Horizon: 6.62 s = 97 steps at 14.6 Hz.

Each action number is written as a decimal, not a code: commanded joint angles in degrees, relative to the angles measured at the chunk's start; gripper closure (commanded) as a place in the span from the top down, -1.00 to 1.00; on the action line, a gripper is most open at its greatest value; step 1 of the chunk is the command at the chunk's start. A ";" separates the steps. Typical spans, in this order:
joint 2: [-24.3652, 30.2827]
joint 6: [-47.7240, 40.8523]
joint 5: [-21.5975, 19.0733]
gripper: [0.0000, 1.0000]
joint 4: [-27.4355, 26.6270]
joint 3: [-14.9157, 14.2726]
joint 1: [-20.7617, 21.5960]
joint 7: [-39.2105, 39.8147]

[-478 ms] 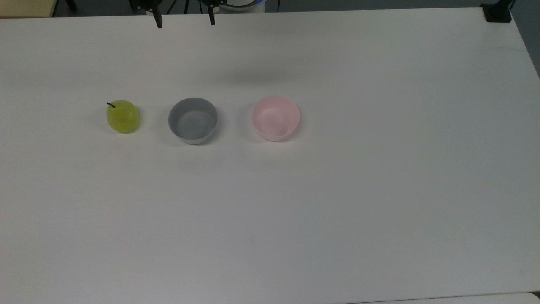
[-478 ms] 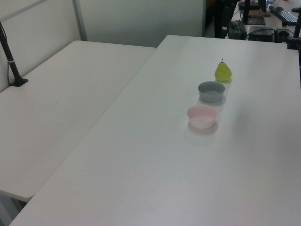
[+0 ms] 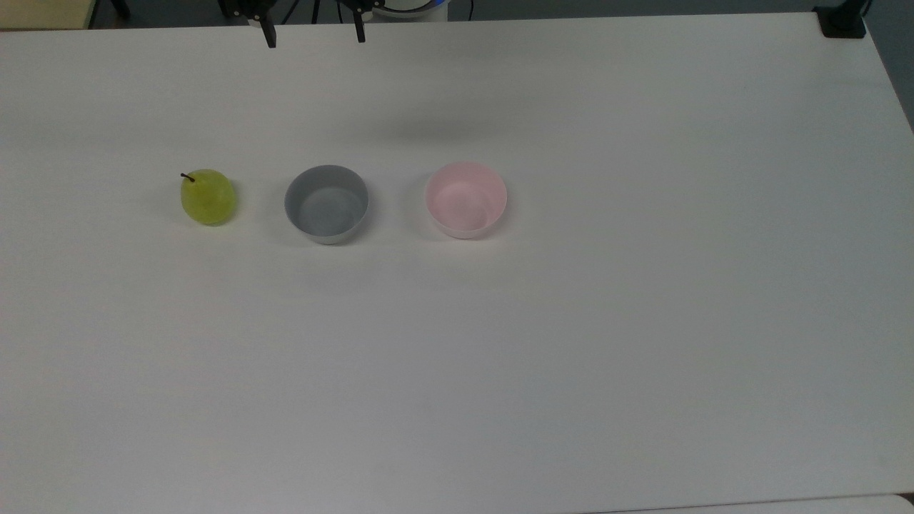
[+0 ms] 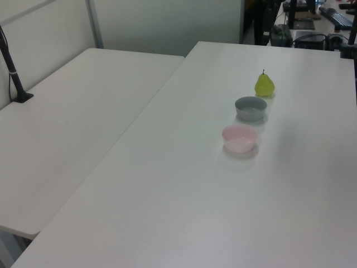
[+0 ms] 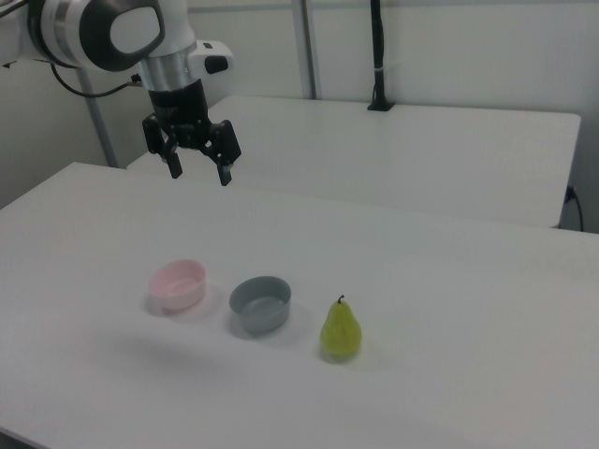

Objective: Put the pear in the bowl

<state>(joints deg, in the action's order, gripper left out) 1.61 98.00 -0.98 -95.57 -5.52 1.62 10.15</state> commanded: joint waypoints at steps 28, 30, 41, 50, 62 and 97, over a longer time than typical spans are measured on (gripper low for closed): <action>-8.89 13.79 1.60 1.00 -5.94 -4.49 -11.38 19.03; -11.09 16.50 1.60 1.00 -7.16 -4.85 -11.46 19.29; -18.74 34.34 1.68 1.00 -14.20 -5.02 -12.96 19.55; -19.63 35.33 1.51 -0.77 -14.82 -4.94 -12.87 18.68; -6.80 16.11 2.12 -0.81 -10.88 -2.66 -13.04 15.96; -9.16 28.72 -4.12 -0.93 -18.24 2.62 11.99 -3.38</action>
<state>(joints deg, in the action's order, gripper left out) -6.54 122.09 -4.61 -111.13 -2.43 11.39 8.69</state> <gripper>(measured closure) 0.308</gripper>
